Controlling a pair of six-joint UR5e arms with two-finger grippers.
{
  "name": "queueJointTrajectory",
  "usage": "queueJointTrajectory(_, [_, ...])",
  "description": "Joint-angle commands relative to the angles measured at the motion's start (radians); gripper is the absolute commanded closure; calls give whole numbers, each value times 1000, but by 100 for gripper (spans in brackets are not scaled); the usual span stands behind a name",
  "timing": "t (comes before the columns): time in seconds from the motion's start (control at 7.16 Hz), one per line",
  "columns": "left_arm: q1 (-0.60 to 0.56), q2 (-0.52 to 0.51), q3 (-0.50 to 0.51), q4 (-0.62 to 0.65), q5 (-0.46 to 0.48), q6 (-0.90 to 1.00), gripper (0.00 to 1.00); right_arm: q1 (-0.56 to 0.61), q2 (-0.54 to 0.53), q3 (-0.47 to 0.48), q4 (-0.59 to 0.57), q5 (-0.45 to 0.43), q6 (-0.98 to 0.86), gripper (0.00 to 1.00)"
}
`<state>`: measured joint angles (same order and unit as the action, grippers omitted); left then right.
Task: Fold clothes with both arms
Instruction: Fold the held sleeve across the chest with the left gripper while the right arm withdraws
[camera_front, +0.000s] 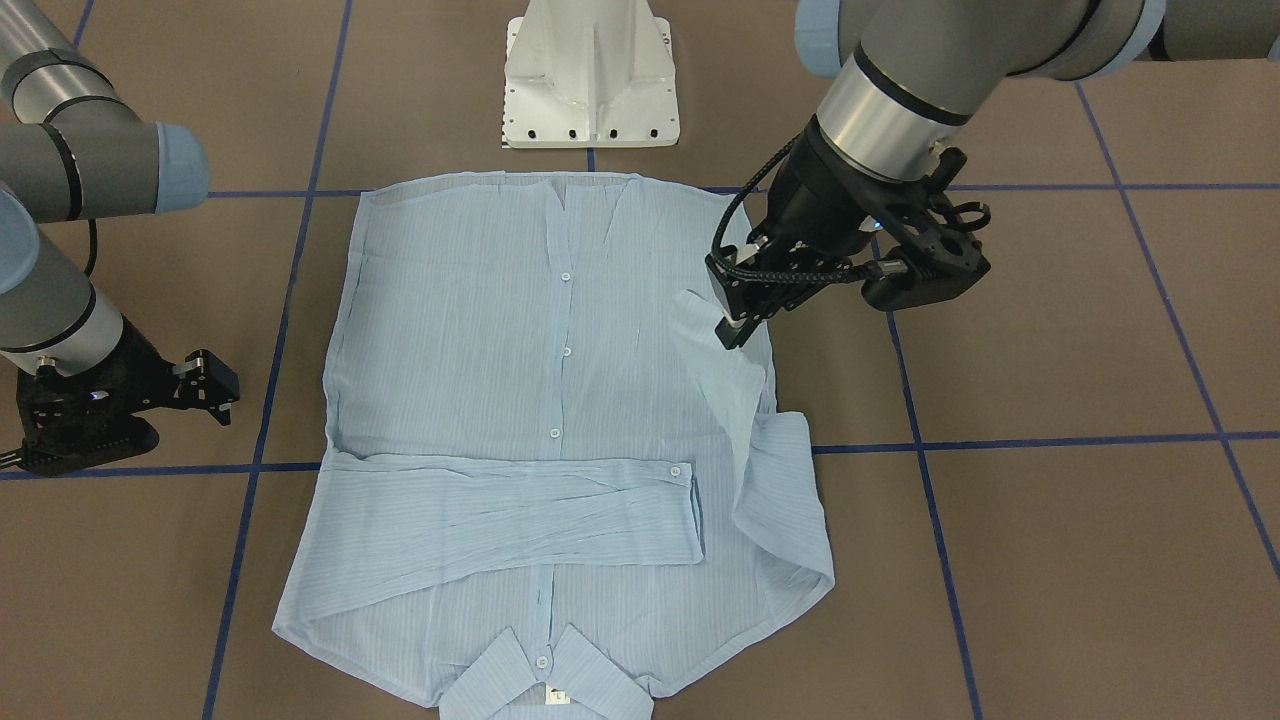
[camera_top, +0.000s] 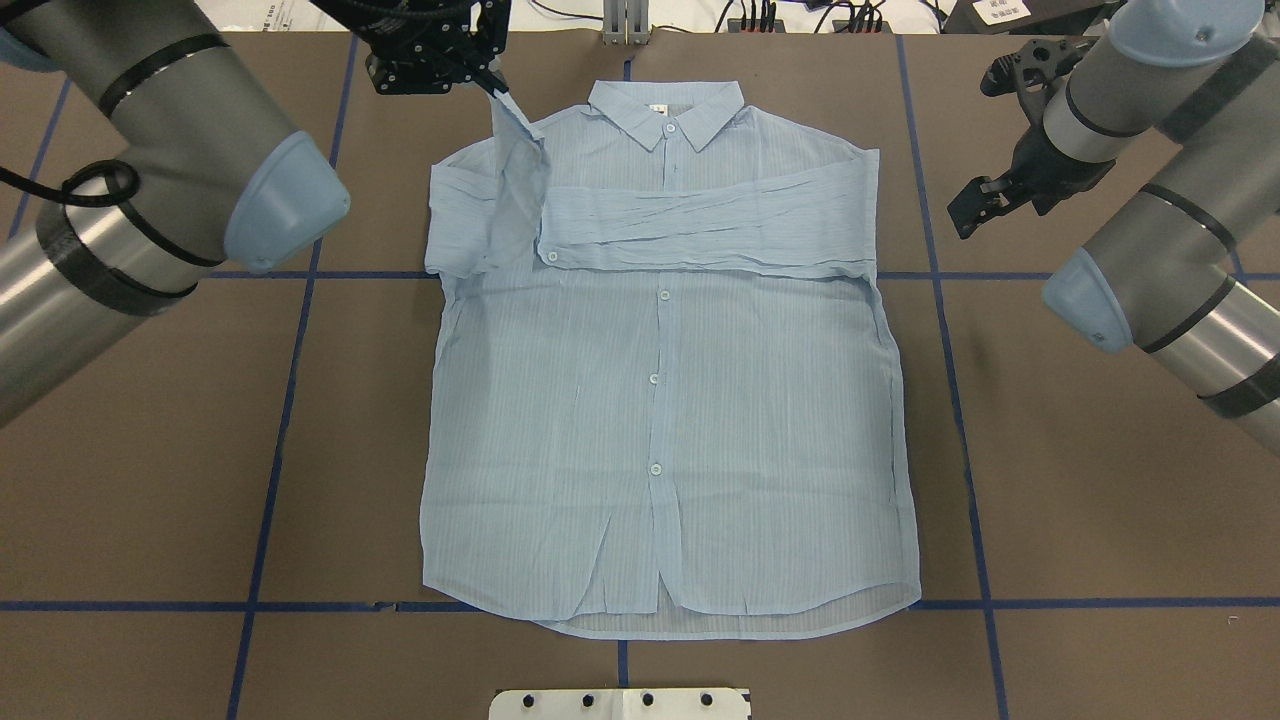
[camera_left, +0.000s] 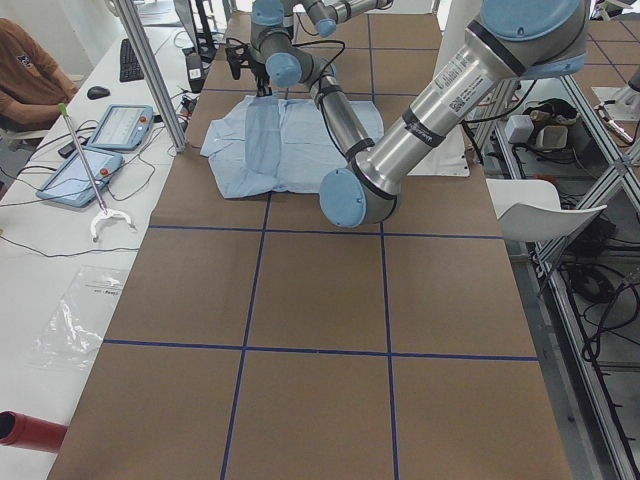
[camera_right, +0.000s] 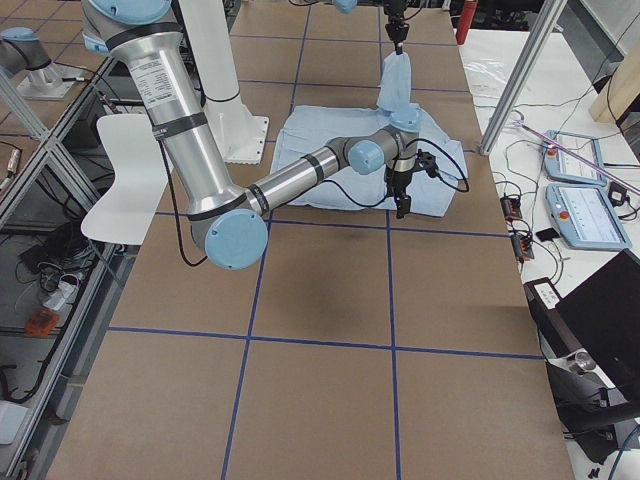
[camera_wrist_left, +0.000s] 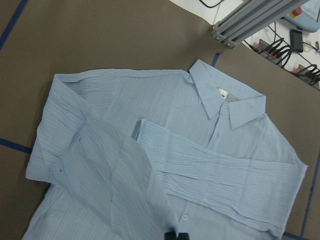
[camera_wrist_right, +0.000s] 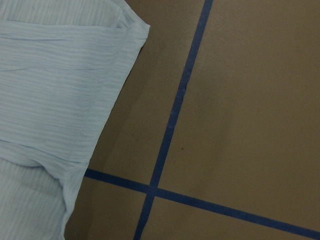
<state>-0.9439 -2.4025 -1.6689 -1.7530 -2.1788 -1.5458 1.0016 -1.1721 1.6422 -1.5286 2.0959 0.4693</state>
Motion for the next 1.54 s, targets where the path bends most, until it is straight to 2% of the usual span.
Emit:
queueJointTrajectory(0.0, [-1,-69,131,-129,-1,-69,100,0,-1,14,-1,1,8,0])
queueJointTrajectory(0.42, [22,-124,188,-177,-1,-122,100,-1,-3,11,-1,1,9,0])
queueJointTrajectory(0.84, [129,-144,250,-192,28,-117,100,-1,-1,4,-1,0,11,0])
queueJointTrajectory(1.12, [166,-274,520,-331,111,-132,100,-1,-1,2,-2,0,11,0])
queueJointTrajectory(1.4, [218,-294,618,-420,164,-131,100,-3,2,1,-2,0,12,0])
